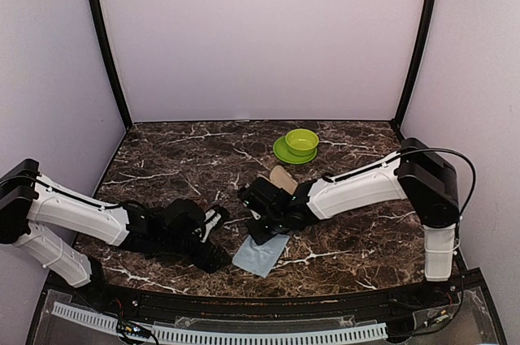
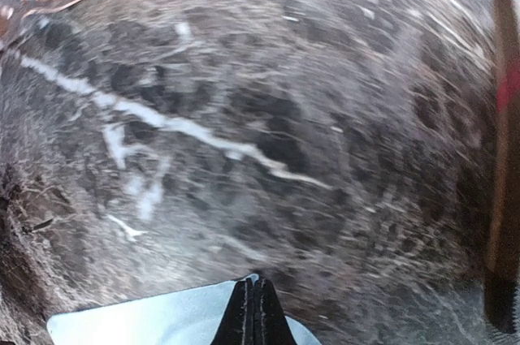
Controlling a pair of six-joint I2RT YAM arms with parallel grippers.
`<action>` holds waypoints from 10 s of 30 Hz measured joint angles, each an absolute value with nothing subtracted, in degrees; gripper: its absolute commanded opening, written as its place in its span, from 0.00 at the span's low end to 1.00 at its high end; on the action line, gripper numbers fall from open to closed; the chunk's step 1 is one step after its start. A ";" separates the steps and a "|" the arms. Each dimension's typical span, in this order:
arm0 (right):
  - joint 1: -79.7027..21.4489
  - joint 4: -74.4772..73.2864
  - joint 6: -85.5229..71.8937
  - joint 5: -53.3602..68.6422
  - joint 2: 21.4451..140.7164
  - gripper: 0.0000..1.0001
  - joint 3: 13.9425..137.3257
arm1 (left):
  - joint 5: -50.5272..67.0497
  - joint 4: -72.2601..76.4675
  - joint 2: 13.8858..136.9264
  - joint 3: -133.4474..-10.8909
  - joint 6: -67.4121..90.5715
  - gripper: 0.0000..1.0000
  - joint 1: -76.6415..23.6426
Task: Organize the sunglasses
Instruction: Pick up the glasses cleaning cloth from the center of the board, then fold the glasses cleaning cloth at the center of the board, then move the opened sunglasses case to the center of the board.
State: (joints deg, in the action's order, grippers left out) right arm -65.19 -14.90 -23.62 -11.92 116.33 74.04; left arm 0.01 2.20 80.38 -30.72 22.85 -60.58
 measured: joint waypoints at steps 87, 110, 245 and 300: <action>-58.48 -3.57 -32.01 -3.90 100.51 0.00 58.13 | -5.91 -4.21 88.47 -46.33 9.17 0.00 -58.67; -60.66 -1.98 -29.15 -3.07 85.89 0.00 53.36 | -0.43 -11.22 77.41 -51.24 5.17 0.00 -59.68; -68.99 -6.50 -40.01 -10.33 94.80 0.13 46.46 | 2.11 0.78 91.13 -41.08 10.20 0.16 -64.58; -51.40 -10.35 -33.87 -3.22 103.02 0.56 67.59 | 7.09 -6.52 96.09 -53.32 12.45 0.54 -51.29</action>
State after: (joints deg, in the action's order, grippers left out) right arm -51.40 -10.35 -33.87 -3.22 103.02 67.59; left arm 7.09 -6.52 96.09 -53.32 12.45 -51.29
